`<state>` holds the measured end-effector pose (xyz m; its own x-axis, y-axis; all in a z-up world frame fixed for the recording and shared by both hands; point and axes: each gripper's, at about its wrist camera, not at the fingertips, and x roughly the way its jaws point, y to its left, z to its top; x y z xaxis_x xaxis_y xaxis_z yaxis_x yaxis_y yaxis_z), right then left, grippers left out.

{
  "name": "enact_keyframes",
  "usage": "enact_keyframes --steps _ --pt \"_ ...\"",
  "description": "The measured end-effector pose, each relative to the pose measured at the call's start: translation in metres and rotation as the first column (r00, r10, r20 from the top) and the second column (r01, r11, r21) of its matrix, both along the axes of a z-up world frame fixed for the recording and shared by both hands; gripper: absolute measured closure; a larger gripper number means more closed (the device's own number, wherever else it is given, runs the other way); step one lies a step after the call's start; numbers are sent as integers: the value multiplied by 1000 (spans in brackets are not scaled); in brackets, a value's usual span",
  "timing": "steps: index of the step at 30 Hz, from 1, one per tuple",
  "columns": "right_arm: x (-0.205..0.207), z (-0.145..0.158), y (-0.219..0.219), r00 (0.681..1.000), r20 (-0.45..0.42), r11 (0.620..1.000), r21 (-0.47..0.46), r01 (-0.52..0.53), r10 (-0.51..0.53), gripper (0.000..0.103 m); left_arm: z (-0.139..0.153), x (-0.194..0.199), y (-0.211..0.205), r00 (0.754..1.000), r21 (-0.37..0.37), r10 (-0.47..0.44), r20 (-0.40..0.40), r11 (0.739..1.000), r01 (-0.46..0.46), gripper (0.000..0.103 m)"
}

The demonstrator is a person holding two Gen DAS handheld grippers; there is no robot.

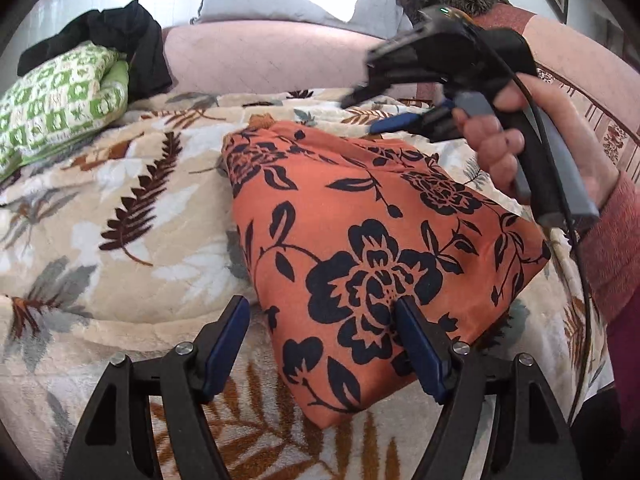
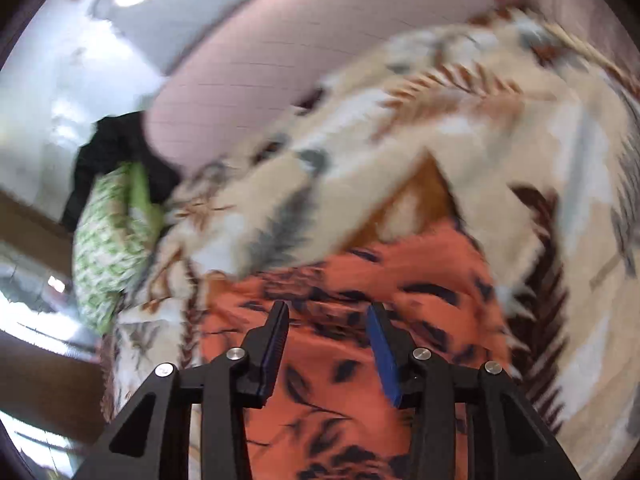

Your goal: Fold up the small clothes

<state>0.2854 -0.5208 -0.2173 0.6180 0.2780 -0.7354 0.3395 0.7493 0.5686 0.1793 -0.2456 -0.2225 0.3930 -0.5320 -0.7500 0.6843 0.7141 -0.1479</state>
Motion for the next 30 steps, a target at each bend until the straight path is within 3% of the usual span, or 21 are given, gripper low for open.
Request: enact_keyframes --steps 2,5,7,8,10,12,15,20,22,27,29,30 --pt "19 -2 20 995 16 993 71 -95 94 59 -2 0 1 1000 14 -3 -4 1000 3 27" --pt "50 -30 44 988 -72 988 92 -127 134 59 -13 3 -2 999 46 -11 -36 999 13 26" --pt "73 -57 47 987 -118 990 105 -97 109 61 -19 3 -3 999 57 -11 -45 998 14 26" --pt "79 -63 43 991 -94 990 113 -80 91 63 -20 3 -4 999 56 -16 -44 998 19 26" --pt "81 -57 34 999 -33 993 113 -24 28 63 -21 3 -5 998 59 -24 -53 998 28 26" --pt "75 -52 24 999 -30 993 116 26 -23 63 -17 3 -4 998 47 -24 -55 999 27 26" --pt "40 -28 12 998 57 984 179 18 -29 63 -2 2 2 1000 8 -18 -16 1000 19 26" --pt "-52 22 4 988 153 996 91 -5 -9 63 21 13 22 999 -54 52 -6 997 -52 26" --pt "-92 33 3 983 181 997 80 2 -17 63 22 17 27 996 -43 90 -3 995 -90 26" --pt "-167 26 11 976 208 990 137 31 -60 63 15 22 23 989 8 149 12 989 -149 26" --pt "-181 9 17 981 178 990 130 56 -79 63 8 23 18 988 51 155 21 986 -156 26" --pt "-186 -6 16 987 121 989 113 92 -106 63 3 23 15 989 68 150 19 986 -151 26"
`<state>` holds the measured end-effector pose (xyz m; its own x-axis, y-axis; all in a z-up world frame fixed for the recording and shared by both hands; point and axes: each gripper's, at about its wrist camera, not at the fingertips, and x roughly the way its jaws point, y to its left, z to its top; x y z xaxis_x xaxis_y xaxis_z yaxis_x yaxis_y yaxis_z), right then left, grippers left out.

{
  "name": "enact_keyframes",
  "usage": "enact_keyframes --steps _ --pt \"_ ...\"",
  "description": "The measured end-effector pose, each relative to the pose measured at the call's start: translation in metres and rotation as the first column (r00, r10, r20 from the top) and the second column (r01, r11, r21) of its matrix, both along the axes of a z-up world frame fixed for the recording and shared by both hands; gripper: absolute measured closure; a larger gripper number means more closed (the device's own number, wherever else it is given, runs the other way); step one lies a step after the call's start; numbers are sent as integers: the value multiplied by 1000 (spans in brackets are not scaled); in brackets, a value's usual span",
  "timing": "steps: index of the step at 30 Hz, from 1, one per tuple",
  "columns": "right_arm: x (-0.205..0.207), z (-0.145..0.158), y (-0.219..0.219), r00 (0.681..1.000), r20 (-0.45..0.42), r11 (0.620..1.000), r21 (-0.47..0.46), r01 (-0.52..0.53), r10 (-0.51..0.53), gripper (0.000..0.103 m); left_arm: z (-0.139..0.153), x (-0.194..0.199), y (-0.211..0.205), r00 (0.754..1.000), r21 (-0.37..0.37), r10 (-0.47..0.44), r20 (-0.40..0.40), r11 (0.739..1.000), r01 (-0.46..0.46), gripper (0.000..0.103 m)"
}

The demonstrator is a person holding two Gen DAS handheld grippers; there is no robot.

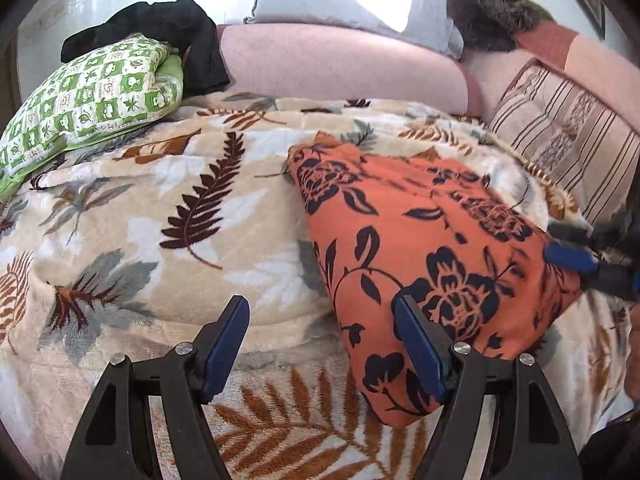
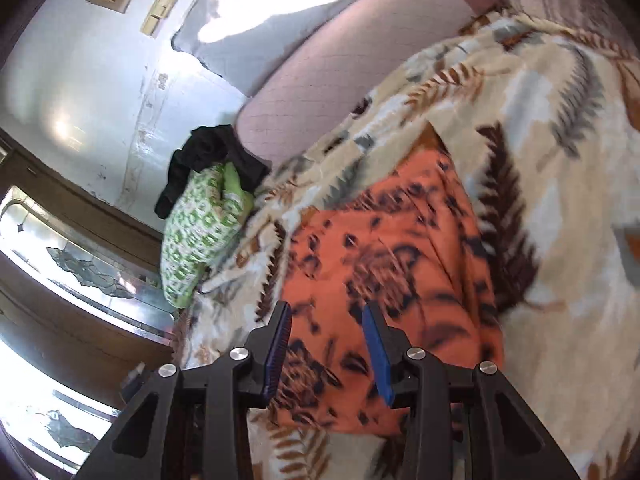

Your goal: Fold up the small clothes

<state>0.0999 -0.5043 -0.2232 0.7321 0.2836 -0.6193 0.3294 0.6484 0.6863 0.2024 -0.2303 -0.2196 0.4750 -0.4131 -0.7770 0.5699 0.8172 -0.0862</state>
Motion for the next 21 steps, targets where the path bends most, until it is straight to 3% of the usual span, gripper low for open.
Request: enact_keyframes --steps 1,2,4,7,10,13,16,18,20,21 --pt "-3 -21 -1 996 -88 999 -10 31 -32 63 -3 -3 0 1000 3 -6 -13 1000 6 25" --pt "-5 -38 -1 993 -113 999 1 37 -37 67 -6 -4 0 1000 10 -1 -22 1000 1 25" --pt "-14 -43 -2 997 -49 998 6 57 -56 71 -8 -3 -1 1000 14 5 -19 1000 -5 25" --pt "-13 -30 -3 998 -64 1000 3 30 -30 71 -2 -1 3 999 -11 17 -29 1000 -17 25" --pt "-22 -23 -10 998 36 996 75 50 -53 70 10 0 11 999 -62 34 -4 997 -34 26" --pt "-21 -10 -8 993 108 997 59 47 -53 68 17 2 14 999 -92 39 10 995 -38 26" --pt "-11 1 5 987 157 1000 8 16 -17 68 6 5 5 999 -18 42 14 999 -42 26" --pt "-1 -8 11 994 110 1000 4 9 -10 68 -10 6 -4 999 46 40 -2 998 -40 25" --pt "16 -36 14 999 -38 1000 7 7 -7 69 -11 5 -6 999 40 46 2 998 -46 25" --pt "19 -42 15 999 -44 1000 9 11 -11 69 -9 4 -7 999 48 45 14 998 -46 25"
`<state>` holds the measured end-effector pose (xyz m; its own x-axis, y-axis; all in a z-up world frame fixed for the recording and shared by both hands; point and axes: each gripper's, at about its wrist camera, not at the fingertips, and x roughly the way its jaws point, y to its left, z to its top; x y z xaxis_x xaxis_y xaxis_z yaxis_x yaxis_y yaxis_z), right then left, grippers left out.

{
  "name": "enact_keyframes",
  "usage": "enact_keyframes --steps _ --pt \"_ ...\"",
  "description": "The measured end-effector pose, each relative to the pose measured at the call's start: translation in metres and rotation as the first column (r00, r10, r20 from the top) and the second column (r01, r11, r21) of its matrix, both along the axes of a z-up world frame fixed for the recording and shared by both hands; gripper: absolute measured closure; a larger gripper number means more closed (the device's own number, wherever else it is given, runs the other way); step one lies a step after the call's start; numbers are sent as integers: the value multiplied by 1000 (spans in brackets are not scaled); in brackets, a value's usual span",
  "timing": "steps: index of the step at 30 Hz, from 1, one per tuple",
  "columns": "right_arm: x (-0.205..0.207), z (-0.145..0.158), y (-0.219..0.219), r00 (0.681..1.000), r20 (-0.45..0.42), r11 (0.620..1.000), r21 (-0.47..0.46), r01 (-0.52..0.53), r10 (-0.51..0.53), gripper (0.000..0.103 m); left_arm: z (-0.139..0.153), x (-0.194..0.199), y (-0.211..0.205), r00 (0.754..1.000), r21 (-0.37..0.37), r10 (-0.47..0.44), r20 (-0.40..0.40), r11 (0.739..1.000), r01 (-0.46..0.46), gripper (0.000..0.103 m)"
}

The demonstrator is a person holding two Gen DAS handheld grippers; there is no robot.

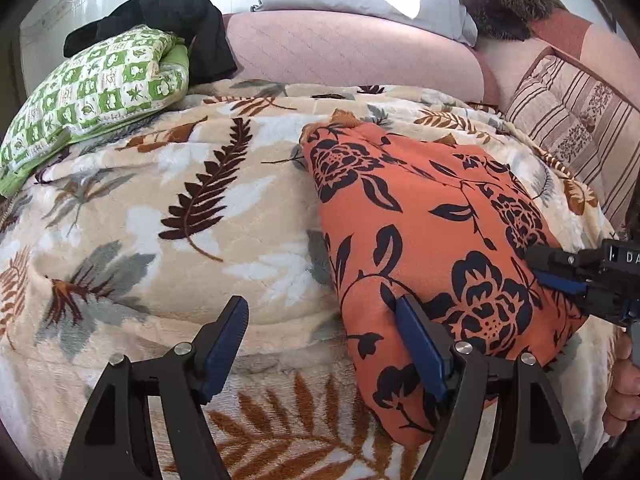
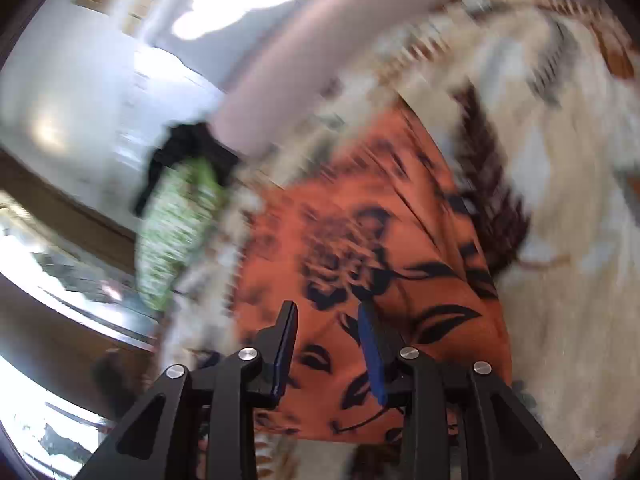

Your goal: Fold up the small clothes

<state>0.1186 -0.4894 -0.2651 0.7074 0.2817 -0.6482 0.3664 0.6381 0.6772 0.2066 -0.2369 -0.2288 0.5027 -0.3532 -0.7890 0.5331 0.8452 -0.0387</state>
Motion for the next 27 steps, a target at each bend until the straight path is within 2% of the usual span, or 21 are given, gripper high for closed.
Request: enact_keyframes --steps 6,11,15,19,23,25,27 --pt "1 21 7 998 58 998 -64 -11 15 70 14 -6 2 999 -15 7 43 1000 -6 26" --pt "-7 50 17 986 165 983 -183 6 25 70 34 -11 1 994 -38 23 103 999 -19 26" --pt "-3 61 17 982 187 971 -237 41 5 70 41 -8 -5 991 -50 41 124 998 -35 26" --pt "8 59 7 985 168 965 -252 75 -33 70 37 0 -13 993 -52 57 106 997 -51 26" --pt "16 44 -12 987 130 975 -185 119 -96 70 22 11 -26 995 -24 71 72 997 -70 26" --pt "21 34 -21 988 83 973 -178 144 -131 70 11 17 -30 996 -17 81 38 997 -80 25" --pt "30 14 -28 990 -10 977 -165 135 -138 65 3 21 -33 997 -11 78 15 997 -78 25"
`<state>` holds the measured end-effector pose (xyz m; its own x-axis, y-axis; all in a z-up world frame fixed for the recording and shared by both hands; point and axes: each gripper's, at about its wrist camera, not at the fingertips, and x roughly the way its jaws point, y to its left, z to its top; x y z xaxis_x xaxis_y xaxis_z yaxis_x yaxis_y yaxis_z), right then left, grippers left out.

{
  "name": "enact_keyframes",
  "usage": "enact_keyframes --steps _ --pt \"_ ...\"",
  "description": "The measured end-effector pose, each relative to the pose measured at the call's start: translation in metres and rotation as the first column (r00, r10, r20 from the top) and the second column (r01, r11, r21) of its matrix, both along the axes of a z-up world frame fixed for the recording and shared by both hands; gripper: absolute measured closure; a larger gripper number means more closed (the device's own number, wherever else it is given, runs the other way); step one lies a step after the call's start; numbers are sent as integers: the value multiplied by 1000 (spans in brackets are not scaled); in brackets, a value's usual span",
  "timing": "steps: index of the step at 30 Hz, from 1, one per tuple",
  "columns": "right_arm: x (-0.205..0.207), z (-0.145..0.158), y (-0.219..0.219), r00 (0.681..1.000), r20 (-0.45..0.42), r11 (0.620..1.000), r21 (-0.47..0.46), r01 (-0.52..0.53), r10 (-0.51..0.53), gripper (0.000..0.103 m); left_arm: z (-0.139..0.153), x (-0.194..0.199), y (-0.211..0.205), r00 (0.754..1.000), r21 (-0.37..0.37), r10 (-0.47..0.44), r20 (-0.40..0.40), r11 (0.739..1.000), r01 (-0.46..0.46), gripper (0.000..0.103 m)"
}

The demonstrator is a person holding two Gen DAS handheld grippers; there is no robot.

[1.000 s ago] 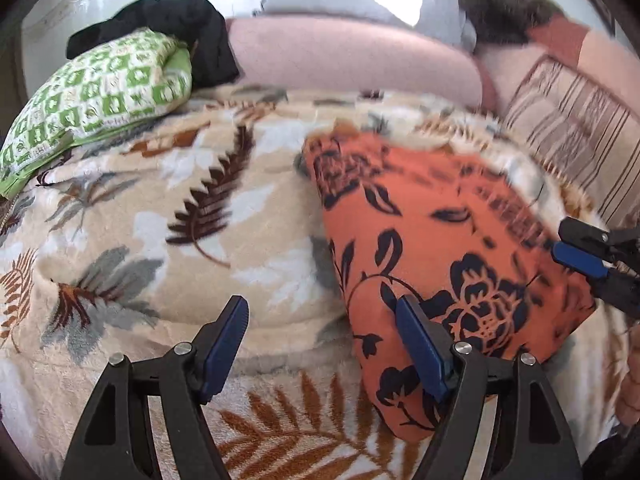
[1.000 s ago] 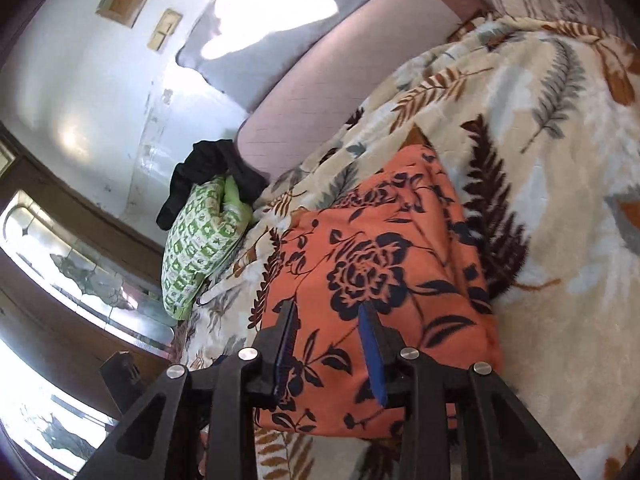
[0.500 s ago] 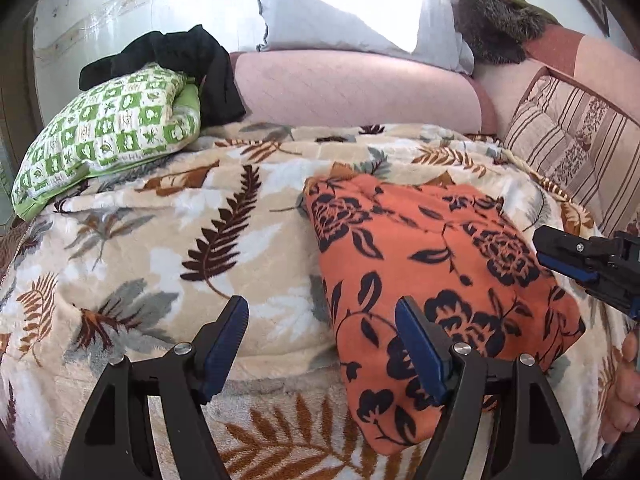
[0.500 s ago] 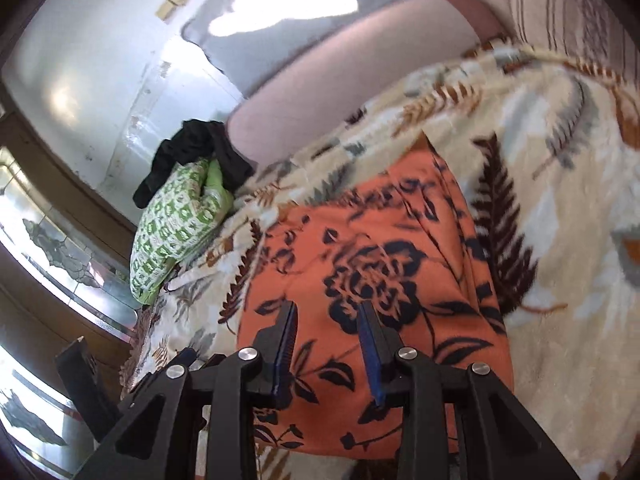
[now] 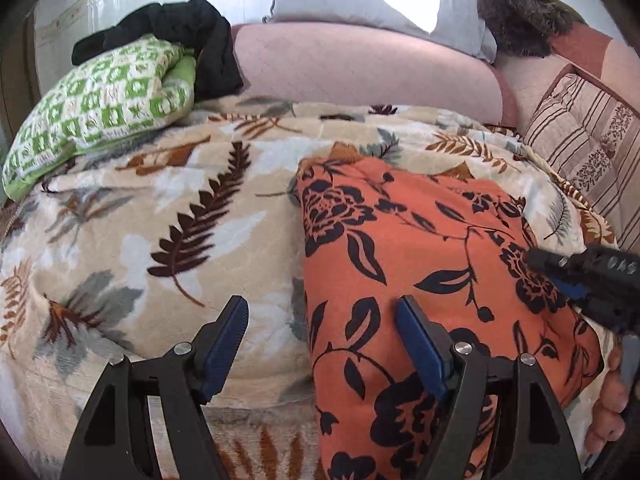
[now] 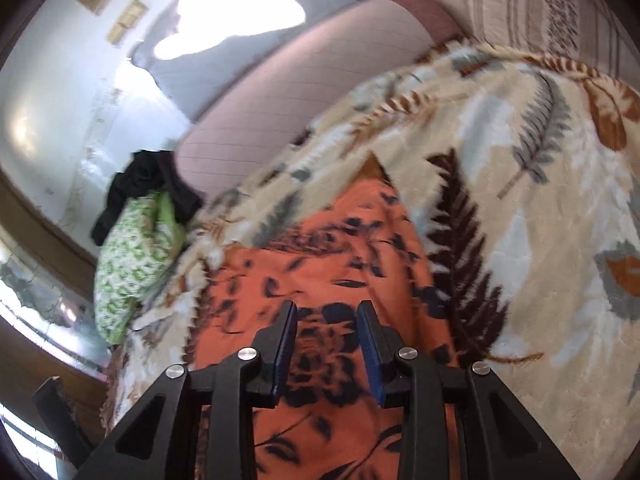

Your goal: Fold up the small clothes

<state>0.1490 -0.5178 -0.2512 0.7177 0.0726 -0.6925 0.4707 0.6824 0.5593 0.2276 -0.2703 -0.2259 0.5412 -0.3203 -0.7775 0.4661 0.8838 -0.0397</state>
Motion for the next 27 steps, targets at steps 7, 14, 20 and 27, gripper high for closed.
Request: enact_keyframes --steps 7,14,20,27 --pt "4 2 7 999 -8 999 -30 -32 31 47 1 -4 -1 1000 24 -5 11 1000 5 25" --pt "-16 30 21 997 64 996 -81 -30 36 46 19 -15 9 999 34 3 48 999 -5 25" --pt "-36 44 26 994 108 993 -114 -13 25 45 31 -29 21 995 53 8 104 999 -14 25" --pt "-57 54 35 989 145 992 -127 -20 38 45 37 -42 32 993 57 31 116 998 -38 25"
